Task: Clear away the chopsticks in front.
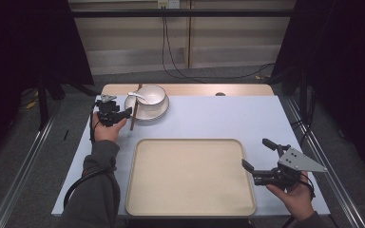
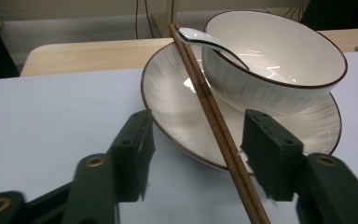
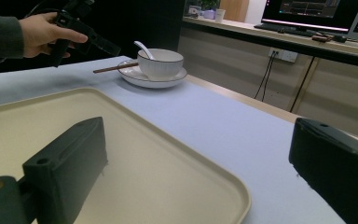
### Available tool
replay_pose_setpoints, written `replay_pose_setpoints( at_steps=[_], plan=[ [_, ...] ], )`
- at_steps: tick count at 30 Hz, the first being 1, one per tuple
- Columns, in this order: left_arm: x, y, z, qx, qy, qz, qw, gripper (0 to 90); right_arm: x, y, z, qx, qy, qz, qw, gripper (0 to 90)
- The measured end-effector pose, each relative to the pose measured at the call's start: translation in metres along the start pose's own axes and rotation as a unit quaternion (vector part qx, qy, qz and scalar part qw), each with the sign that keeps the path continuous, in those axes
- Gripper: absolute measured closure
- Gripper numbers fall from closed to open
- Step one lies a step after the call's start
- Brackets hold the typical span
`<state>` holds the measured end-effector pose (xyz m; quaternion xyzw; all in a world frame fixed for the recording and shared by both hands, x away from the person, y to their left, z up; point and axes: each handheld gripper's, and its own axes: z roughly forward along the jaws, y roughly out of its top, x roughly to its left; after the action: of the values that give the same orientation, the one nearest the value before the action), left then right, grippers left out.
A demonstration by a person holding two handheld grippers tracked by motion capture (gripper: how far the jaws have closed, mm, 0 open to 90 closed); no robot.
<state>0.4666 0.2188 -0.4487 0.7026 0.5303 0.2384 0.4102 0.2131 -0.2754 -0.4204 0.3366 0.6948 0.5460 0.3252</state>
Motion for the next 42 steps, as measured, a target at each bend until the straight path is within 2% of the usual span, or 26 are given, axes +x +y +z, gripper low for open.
replay_pose_setpoints(
  at_steps=[1,3,6,10,13,15,17,19,26,32,33,34,35,36,42],
  plan=[
    [0.0,0.001,0.002,0.002,0.004,-0.001,1.0,48.9,0.0,0.0,0.0,0.0,0.0,0.0,1.0,3.6],
    [-0.001,0.002,0.006,-0.001,-0.003,-0.01,0.9999,50.4,0.0,0.0,0.0,-0.002,0.004,0.002,1.0,3.6],
    [-0.003,0.004,0.012,0.016,-0.006,-0.005,0.9998,56.5,0.0,0.0,0.0,0.001,0.005,0.004,1.0,3.6],
    [-0.005,0.004,0.017,0.026,-0.002,0.002,0.9997,61.0,-0.001,0.0,0.0,0.0,0.006,0.003,1.0,3.6],
    [-0.005,0.004,0.019,0.031,-0.003,-0.001,0.9995,63.4,-0.001,0.0,0.0,0.002,0.008,0.004,1.0,3.6],
    [-0.006,0.004,0.021,0.031,-0.002,-0.006,0.9995,64.6,-0.001,-0.001,0.0,0.002,0.008,0.004,1.0,3.6],
    [-0.006,0.004,0.021,0.036,0.001,-0.003,0.9993,65.6,-0.001,-0.001,0.0,0.003,0.009,0.003,1.0,3.6],
    [-0.006,0.005,0.022,0.036,-0.003,-0.015,0.9993,66.2,-0.001,-0.001,0.001,0.005,0.01,0.002,0.9999,3.6],
    [-0.007,0.005,0.025,0.044,-0.007,-0.015,0.9989,68.7,-0.001,-0.001,0.001,0.007,0.011,0.004,0.9999,3.6],
    [-0.008,0.006,0.028,0.048,0.0,-0.018,0.9987,71.3,-0.001,-0.001,0.002,0.006,0.01,0.001,0.9999,3.6],
    [-0.009,0.006,0.029,0.044,0.002,-0.028,0.9987,72.1,-0.001,-0.001,0.001,0.007,0.01,0.003,0.9999,3.6],
    [-0.008,0.006,0.029,0.052,0.002,-0.018,0.9985,72.3,-0.001,-0.001,0.001,0.007,0.011,0.004,0.9999,3.6],
    [-0.007,0.006,0.03,0.053,0.002,-0.017,0.9984,72.4,-0.001,-0.001,0.001,0.006,0.011,0.004,0.9999,3.6],
    [-0.008,0.006,0.031,0.051,0.003,-0.023,0.9984,72.8,-0.001,-0.001,0.001,0.006,0.009,0.002,0.9999,3.6],
    [-0.009,0.006,0.034,0.057,0.011,-0.024,0.9981,77.0,-0.001,-0.002,0.002,0.008,0.011,0.003,0.9999,3.6]
  ],
)
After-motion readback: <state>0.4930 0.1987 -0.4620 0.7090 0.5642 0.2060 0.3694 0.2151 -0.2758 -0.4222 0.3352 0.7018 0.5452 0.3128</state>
